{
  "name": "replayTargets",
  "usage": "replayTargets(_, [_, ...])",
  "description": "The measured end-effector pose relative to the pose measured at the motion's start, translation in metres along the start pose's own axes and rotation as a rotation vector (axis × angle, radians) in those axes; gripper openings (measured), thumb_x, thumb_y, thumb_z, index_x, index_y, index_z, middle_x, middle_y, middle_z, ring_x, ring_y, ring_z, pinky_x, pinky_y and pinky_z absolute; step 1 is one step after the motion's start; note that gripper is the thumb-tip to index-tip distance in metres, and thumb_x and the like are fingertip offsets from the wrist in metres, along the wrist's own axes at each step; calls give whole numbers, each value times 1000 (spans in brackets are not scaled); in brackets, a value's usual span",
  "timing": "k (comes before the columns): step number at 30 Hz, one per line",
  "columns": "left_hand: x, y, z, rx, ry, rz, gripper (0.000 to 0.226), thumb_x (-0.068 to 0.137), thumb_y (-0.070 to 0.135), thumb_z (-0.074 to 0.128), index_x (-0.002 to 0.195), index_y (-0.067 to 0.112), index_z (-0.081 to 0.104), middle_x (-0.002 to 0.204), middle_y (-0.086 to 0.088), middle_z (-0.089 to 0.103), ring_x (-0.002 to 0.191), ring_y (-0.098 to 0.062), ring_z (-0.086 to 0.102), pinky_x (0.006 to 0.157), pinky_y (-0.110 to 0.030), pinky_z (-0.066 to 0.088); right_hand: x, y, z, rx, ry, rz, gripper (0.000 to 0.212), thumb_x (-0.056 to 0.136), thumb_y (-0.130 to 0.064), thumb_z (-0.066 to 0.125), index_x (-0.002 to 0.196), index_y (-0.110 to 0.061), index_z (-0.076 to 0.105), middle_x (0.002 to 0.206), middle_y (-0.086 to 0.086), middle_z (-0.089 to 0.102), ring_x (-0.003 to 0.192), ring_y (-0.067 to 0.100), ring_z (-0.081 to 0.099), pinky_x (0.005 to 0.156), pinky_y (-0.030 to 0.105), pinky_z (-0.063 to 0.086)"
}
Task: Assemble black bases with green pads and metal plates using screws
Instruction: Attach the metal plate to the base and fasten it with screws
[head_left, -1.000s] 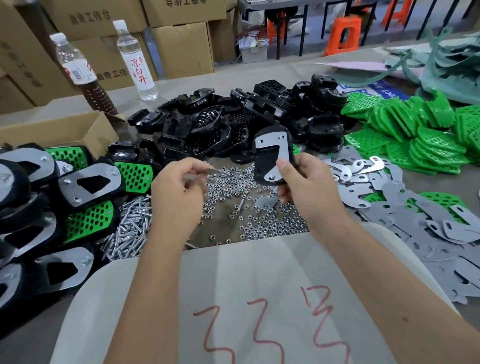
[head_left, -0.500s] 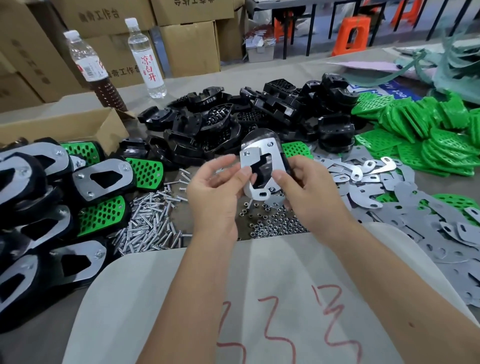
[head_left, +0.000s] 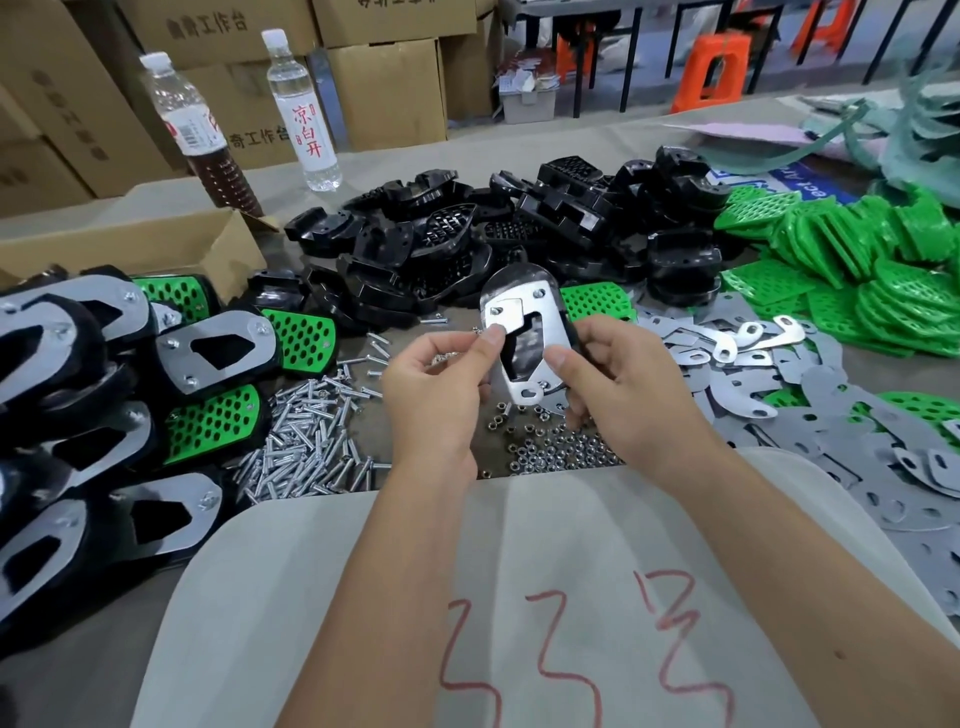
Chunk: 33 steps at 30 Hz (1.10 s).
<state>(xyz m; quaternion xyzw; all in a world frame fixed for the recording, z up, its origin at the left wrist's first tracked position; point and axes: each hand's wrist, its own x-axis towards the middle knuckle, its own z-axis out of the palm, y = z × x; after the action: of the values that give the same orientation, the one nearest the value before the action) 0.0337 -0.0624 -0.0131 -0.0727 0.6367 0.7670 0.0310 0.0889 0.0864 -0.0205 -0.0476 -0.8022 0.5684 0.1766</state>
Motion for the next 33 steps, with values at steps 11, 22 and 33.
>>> replayTargets(11, [7,4,-9,-37,-119,-57,14,82,14,87,84,10,73,59,-1,62,47,-10,50,52,-22,48,0,0,-1,26,-37,21,22,103,-21,64,97,1,62,56,-3,57,49,22,61,57,44,51])
replayTargets(22, [2,-3,-1,29,-16,76,24,81,13,89,91,4,70,62,1,68,50,-8,59,51,-21,51,-1,0,1,56,-21,27,36,103,-24,64,94,10,54,59,13,60,47,24,66,57,49,50])
replayTargets(33, [0,1,-5,342,63,311,29,77,25,92,91,24,67,80,5,74,75,-16,74,69,-37,60,1,5,0,151,-46,41,26,105,-21,60,94,2,61,60,10,60,48,25,63,60,37,49])
